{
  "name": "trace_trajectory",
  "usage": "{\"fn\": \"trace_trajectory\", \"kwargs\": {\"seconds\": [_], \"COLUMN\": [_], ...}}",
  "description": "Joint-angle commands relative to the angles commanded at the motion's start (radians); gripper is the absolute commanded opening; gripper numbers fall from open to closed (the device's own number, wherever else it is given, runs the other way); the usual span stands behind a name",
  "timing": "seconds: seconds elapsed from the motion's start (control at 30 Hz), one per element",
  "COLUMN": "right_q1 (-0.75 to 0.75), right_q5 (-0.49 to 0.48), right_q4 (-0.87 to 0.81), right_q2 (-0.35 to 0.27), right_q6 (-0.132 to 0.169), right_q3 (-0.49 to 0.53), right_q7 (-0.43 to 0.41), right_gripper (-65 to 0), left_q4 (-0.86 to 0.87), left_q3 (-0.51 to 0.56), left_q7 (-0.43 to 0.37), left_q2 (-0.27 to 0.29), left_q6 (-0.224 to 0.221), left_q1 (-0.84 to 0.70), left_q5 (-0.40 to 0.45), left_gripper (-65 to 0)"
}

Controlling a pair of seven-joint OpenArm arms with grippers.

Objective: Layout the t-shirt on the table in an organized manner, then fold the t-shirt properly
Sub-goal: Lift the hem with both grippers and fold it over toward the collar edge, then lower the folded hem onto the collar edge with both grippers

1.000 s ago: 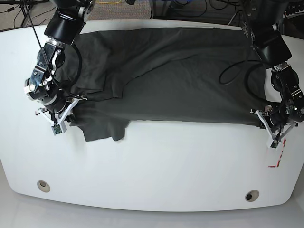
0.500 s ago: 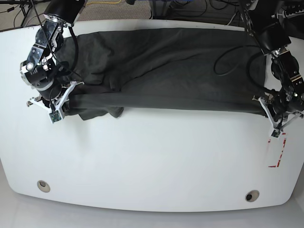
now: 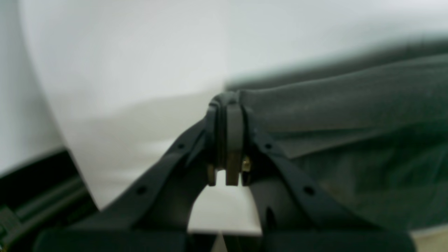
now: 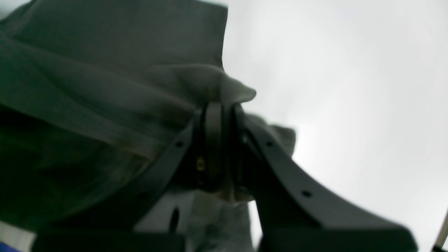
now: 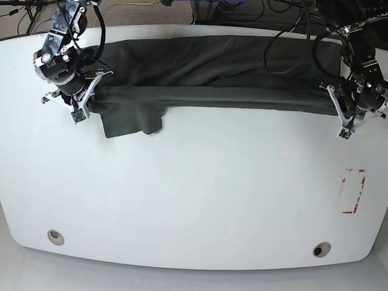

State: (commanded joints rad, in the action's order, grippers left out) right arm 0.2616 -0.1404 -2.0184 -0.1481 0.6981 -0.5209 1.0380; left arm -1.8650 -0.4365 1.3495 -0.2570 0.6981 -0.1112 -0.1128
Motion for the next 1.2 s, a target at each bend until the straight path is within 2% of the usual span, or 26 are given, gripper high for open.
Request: {"fn": "trace_trajectory", "kwargs": {"seconds": [0.27,0.47,0.63,0.67,0.73,0.77,0.9,1.0,1.2], "right_q1": [0.051,0.081,0.087,0.087,0.089,0.089,0.089,0.086,0.049], "right_q5": [0.002,0.002,0.002,0.003,0.000,0.003,0.002,0.002,0.000], "right_q4": [0.000,0.003,0.006,0.006,0.006,0.006,0.002,0.000,0.000], "right_q2": [0.040,0.041,0.043,0.043,0.044,0.051,0.063,0.068,0.072], "right_q6": [0.000,0.000,0.000,0.000,0.000,0.000,0.000,0.000,0.000], "right_q3": [-0.023,-0.032,-0.029,-0.029,-0.034,-0.034,-0.035,-0.035,-0.035], "right_q7": [0.000,0.000,0.000,0.000,0.000,0.000,0.000,-0.002,-0.003], "right_gripper": [-64.4,-63.7,-62.1,-58.8,-52.3,-45.3,-27.0,-19.2,-17.6], "left_q4": [0.000,0.003,0.003,0.003,0.002,0.002,-0.002,-0.009,-0.083], "left_q3": [-0.025,-0.025,-0.025,-0.025,-0.023,-0.023,-0.023,-0.023,-0.021], "left_q7": [-0.002,-0.002,-0.002,-0.002,-0.002,0.000,0.000,0.002,0.003], "left_q2": [0.000,0.000,0.000,0.000,0.000,0.000,0.000,0.000,0.000], "left_q6": [0.000,0.000,0.000,0.000,0.000,0.000,0.000,0.000,0.000], "left_q1": [-0.095,-0.127,-0.137,-0.144,-0.152,-0.157,-0.158,-0.158,-0.157], "left_q5": [-0.002,-0.002,0.002,0.002,0.002,0.002,0.002,-0.002,-0.002], "left_gripper": [-65.0,-65.0,-56.0,-51.5,-46.7,-41.7,-30.7,-28.3,-28.3]}}
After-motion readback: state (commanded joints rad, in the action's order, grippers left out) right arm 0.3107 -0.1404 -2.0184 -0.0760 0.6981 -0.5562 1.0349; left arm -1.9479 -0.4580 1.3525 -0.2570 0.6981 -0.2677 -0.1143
